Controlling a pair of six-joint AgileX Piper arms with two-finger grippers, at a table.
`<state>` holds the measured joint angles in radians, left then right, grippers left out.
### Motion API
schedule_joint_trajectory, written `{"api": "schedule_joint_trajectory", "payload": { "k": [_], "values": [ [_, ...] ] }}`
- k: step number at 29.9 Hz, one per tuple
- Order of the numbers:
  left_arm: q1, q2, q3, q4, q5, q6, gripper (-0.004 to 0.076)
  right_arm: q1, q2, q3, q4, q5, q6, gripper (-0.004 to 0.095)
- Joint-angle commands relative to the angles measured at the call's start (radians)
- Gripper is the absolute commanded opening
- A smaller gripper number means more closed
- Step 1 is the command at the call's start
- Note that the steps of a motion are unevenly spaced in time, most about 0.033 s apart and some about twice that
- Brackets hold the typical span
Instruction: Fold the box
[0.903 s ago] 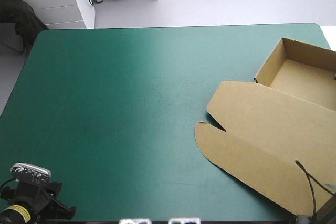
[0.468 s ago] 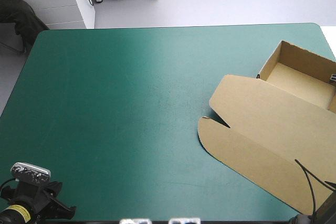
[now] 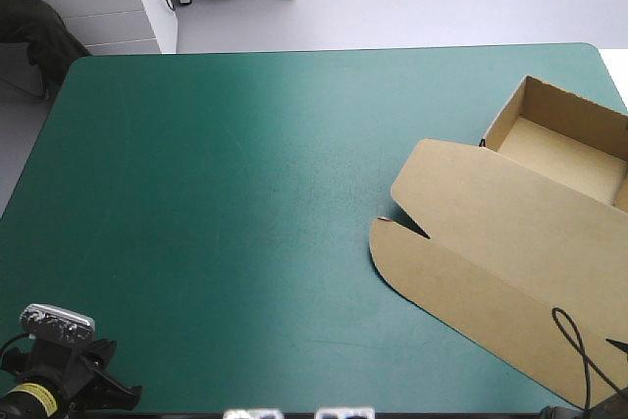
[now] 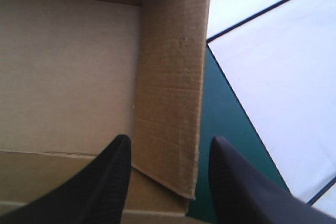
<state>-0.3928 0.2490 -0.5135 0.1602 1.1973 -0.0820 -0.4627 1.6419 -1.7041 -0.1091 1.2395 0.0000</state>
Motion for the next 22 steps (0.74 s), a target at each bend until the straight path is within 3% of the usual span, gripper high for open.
{"api": "schedule_joint_trajectory", "payload": {
  "k": [1, 5, 10, 15, 22],
  "values": [
    [-0.004, 0.013, -0.024, 0.003, -0.053, 0.002, 0.004, -0.006, -0.124, -0.027, 0.053, 0.009, -0.01, 0.0406],
    [-0.004, 0.013, -0.024, 0.003, -0.053, 0.01, 0.004, -0.006, -0.219, -0.025, 0.173, 0.009, 0.0, 0.0339],
    [-0.004, 0.013, -0.024, 0.003, -0.053, 0.01, 0.004, 0.017, -0.36, -0.018, 0.356, 0.009, -0.069, 0.0176],
    [-0.004, 0.013, -0.024, 0.003, -0.053, 0.01, 0.004, 0.122, -0.521, 0.085, 0.351, 0.009, -0.101, 0.0006],
    [-0.004, 0.013, -0.024, 0.003, -0.053, 0.01, 0.004, 0.209, -0.777, 0.398, 0.349, 0.009, -0.142, -0.001]
  ]
}}
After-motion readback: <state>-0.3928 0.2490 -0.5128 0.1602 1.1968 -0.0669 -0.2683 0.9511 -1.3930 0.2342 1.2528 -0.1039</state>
